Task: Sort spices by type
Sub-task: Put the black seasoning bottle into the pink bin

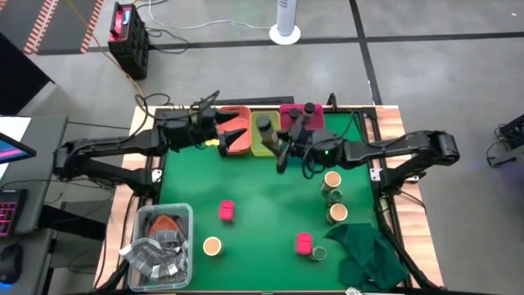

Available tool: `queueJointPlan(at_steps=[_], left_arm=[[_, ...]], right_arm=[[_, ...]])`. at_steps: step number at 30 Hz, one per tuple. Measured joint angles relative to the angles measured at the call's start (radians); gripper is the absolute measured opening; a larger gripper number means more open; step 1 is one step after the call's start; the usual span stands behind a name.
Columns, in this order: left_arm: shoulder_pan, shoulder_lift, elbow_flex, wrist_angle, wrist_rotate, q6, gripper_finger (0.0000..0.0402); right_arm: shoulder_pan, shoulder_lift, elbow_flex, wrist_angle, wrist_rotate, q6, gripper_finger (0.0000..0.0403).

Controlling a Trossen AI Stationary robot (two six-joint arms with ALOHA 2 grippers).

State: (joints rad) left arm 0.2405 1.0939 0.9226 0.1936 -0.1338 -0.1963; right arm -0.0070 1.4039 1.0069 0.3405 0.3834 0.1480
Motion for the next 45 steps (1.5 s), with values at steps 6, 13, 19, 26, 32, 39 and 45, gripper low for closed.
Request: queueJointPlan(at_steps=[6, 13, 19, 26, 32, 39, 45], left_arm=[[0.014, 0.062, 0.0, 0.114, 0.121, -0.076, 0.0318], [0.0, 0.085, 0.0, 0.158, 0.215, -0.049, 0.0318], [0.004, 0.064, 0.0, 0.106, 0.254, -0.035, 0.0318], [0.016, 0.043, 0.0, 0.116, 0.214, -0.035, 0.0318], [0.016, 0.061, 0.0, 0.175, 0.185, -0.073, 0.0318], [-0.014, 0.145, 0.0, 0.282, 0.174, -0.128, 0.0318], [-0.014, 0.132, 0.0, 0.268, 0.186, -0.121, 0.0318]], right_arm=[[0.038, 0.077, 0.0, 0.154, 0.003, 0.026, 0.0205], [0.042, 0.136, -0.002, 0.289, 0.007, 0.069, 0.0205], [0.037, 0.112, -0.002, 0.325, 0.012, 0.05, 0.0205], [0.039, 0.093, 0.0, 0.305, 0.018, 0.027, 0.0205], [0.049, 0.093, 0.0, 0.235, 0.019, 0.028, 0.0205], [0.048, 0.092, 0.0, 0.217, 0.024, 0.03, 0.0205], [0.045, 0.075, -0.001, 0.185, 0.026, 0.025, 0.0205]])
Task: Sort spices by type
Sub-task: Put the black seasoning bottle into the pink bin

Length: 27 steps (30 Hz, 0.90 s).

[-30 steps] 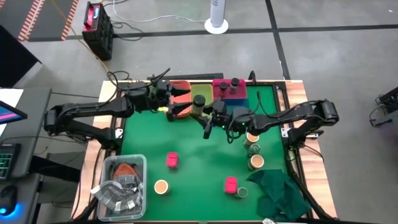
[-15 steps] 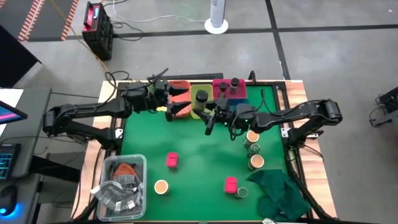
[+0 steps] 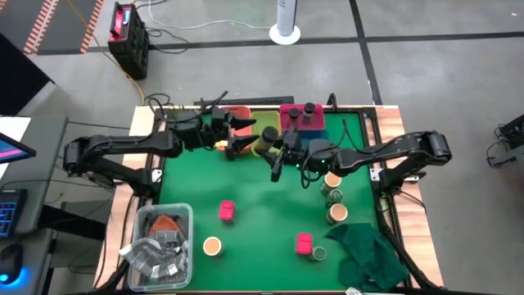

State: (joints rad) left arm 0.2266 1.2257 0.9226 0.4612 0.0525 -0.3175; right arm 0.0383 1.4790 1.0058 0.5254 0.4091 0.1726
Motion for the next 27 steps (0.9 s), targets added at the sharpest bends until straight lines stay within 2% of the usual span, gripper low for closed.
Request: queueJointPlan(at_steps=[6, 10, 12, 15, 20, 23, 27], left_arm=[[0.014, -0.08, 0.0, -0.132, 0.014, 0.043, 0.0318], [-0.044, -0.065, 0.0, -0.163, 0.009, 0.14, 0.0318], [-0.086, -0.045, 0.0, -0.158, -0.062, 0.247, 0.0318], [-0.136, -0.018, 0.0, -0.153, -0.234, 0.373, 0.0318], [-0.162, 0.013, 0.0, -0.146, -0.374, 0.461, 0.0318], [-0.162, 0.047, 0.0, -0.108, -0.397, 0.485, 0.0318], [-0.162, 0.072, 0.0, -0.039, -0.368, 0.453, 0.0318]], right_arm=[[-0.016, -0.066, 0.001, 0.007, 0.067, -0.019, 0.0205], [-0.052, -0.076, 0.001, 0.013, 0.068, 0.056, 0.0205], [-0.071, -0.066, 0.001, 0.026, 0.071, 0.117, 0.0205], [-0.08, -0.049, 0.001, 0.05, 0.066, 0.157, 0.0205], [-0.077, -0.049, 0.001, 0.054, 0.059, 0.166, 0.0205], [-0.074, -0.049, 0.001, 0.047, 0.06, 0.175, 0.0205], [-0.072, -0.049, 0.001, 0.013, 0.059, 0.169, 0.0205]])
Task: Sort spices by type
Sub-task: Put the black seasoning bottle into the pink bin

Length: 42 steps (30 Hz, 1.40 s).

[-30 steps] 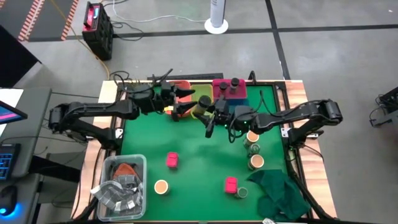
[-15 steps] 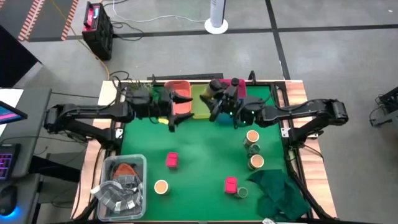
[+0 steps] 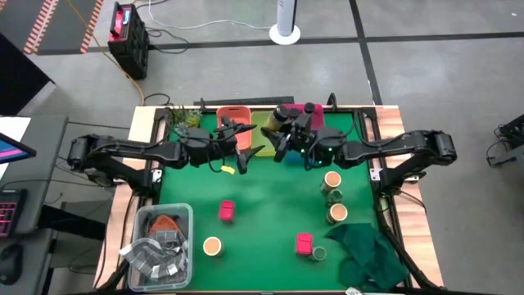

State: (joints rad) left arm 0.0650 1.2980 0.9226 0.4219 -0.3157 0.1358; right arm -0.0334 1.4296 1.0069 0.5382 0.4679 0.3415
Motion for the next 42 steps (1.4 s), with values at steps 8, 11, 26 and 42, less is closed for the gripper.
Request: queueJointPlan(at_steps=[8, 11, 26, 42], left_arm=[[0.007, -0.067, 0.0, -0.034, 0.095, -0.129, 0.0318], [0.017, -0.085, 0.0, -0.03, 0.128, -0.145, 0.0318], [0.076, -0.069, 0.0, 0.023, 0.382, -0.269, 0.0318], [0.066, -0.031, 0.0, -0.057, 0.439, -0.245, 0.0283]], right_arm=[[0.0, -0.054, 0.0, -0.166, 0.002, -0.068, 0.0205], [0.014, -0.063, 0.0, -0.257, -0.009, -0.131, 0.0205], [0.066, 0.035, 0.0, -0.242, -0.158, -0.159, 0.0205], [0.091, 0.158, 0.105, -0.182, -0.193, -0.158, 0.0205]])
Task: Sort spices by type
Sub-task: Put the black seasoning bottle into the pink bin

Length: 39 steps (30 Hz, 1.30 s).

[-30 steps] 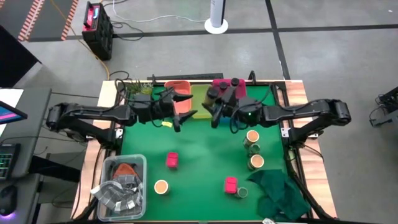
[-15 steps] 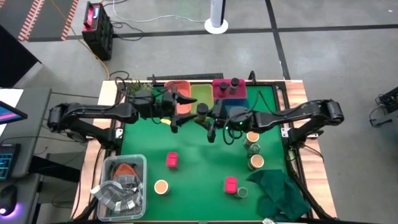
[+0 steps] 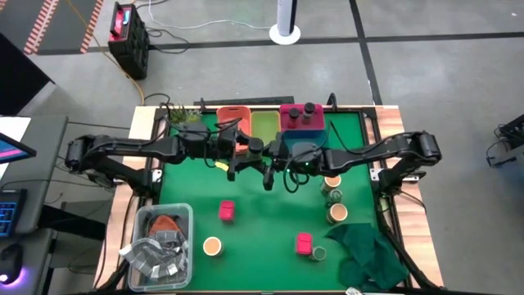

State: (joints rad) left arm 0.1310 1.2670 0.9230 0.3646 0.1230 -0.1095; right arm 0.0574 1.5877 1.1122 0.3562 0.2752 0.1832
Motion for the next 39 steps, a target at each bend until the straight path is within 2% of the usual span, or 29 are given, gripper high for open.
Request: queueJointPlan(at_steps=[8, 12, 20, 24, 29, 33, 39], left_arm=[[0.0, -0.009, 0.0, -0.02, 0.006, 0.001, 0.019], [0.0, -0.009, 0.001, -0.012, 0.012, -0.003, 0.0161], [0.003, -0.011, 0.0, -0.009, 0.008, 0.003, 0.0164], [0.015, -0.019, 0.0, -0.005, 0.015, -0.007, 0.0166], [0.035, -0.027, 0.0, -0.055, 0.037, -0.031, 0.0166], [0.041, -0.027, 0.0, -0.112, 0.067, -0.019, 0.0166], [0.041, -0.027, 0.0, -0.146, 0.099, 0.007, 0.0166]], right_arm=[[0.006, -0.02, 0.0, 0.002, 0.006, 0.0, 0.0208], [0.008, -0.034, 0.0, -0.016, 0.006, 0.032, 0.0232], [-0.005, -0.071, 0.001, -0.135, -0.057, 0.1, 0.0335], [0.002, -0.123, 0.003, -0.278, -0.046, 0.1, 0.0371], [-0.009, -0.214, 0.001, -0.417, -0.016, 0.083, 0.0374], [-0.032, -0.264, 0.002, -0.397, -0.011, 0.07, 0.0368], [-0.047, -0.229, 0.001, -0.278, -0.011, 0.055, 0.0368]])
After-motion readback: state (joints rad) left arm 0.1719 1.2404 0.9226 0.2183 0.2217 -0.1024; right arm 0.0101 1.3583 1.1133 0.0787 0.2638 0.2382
